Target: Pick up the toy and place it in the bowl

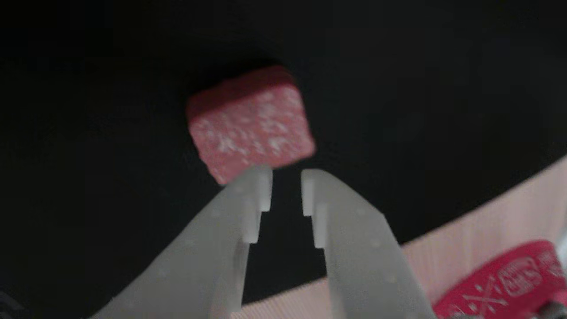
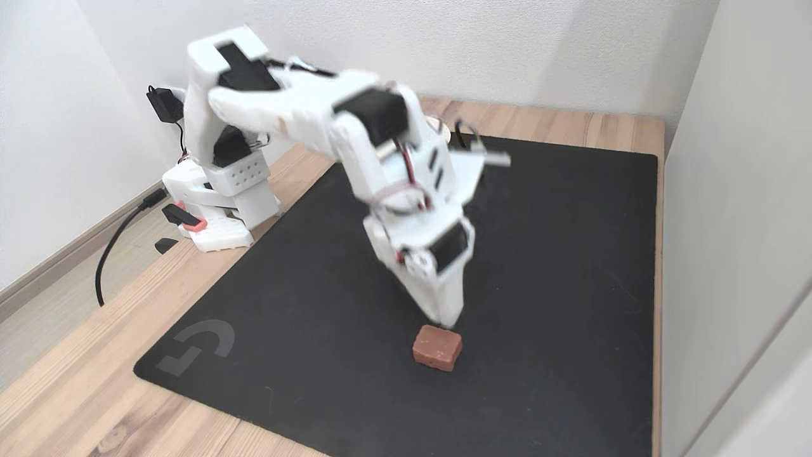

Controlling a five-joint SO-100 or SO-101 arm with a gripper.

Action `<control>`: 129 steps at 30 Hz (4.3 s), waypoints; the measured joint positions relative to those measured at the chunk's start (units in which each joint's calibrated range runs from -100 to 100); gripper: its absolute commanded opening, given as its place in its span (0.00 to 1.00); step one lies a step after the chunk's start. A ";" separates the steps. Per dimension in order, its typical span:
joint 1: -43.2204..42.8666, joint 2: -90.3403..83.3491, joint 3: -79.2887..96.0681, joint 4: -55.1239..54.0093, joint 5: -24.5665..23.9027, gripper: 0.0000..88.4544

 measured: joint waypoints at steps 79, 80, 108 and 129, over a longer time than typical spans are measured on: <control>0.83 2.66 -5.38 6.75 7.67 0.28; 0.83 2.66 -5.38 7.68 7.67 0.28; 1.17 4.66 -5.48 10.13 7.67 0.37; 1.17 4.66 -5.48 11.57 7.67 0.37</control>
